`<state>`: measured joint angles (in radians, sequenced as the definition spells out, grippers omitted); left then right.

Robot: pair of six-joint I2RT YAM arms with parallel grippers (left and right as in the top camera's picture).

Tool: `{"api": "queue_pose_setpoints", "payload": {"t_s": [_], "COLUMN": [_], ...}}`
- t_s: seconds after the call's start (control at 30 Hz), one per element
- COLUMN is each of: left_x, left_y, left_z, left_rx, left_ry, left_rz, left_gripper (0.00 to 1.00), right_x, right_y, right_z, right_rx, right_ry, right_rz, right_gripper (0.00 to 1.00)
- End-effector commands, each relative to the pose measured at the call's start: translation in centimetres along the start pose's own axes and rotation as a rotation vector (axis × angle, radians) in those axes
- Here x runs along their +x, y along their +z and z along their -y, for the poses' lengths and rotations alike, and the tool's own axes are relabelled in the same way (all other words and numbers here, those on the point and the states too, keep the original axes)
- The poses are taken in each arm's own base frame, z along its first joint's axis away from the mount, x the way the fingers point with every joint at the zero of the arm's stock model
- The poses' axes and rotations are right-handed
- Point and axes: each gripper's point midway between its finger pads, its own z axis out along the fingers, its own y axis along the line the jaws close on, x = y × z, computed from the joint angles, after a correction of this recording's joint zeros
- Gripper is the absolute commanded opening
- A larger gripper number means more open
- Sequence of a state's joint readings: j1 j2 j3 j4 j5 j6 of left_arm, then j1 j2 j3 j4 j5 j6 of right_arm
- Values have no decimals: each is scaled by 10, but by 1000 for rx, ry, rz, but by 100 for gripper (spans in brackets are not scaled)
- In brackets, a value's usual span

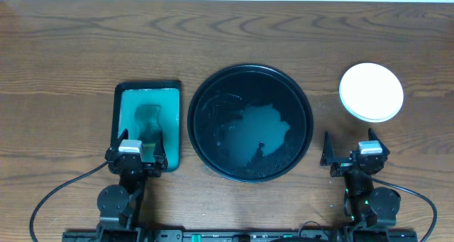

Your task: Clean dirty plates on tray and stack at the side

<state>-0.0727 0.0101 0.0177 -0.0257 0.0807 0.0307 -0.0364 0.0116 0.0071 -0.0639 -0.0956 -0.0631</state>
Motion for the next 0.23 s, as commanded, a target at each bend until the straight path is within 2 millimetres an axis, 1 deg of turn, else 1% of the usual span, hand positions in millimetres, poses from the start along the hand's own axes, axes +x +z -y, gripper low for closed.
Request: {"api": "queue_pose_setpoints", "payload": {"t_s": [0.0,0.2], "left_x": [15,15], "left_y": [0,0], "left_z": [6,6], "left_rx": [36,36], "left_ry": [11,11], "left_rz": [-46,-46], "left_gripper": [82,82], "right_x": [0,0], "right_y": [0,0], "right_z": [-1,-1], "right_rx": [-3,-2], "right_ry": [-14,-14], "right_rz": [1,0], "right_gripper": [99,99]}}
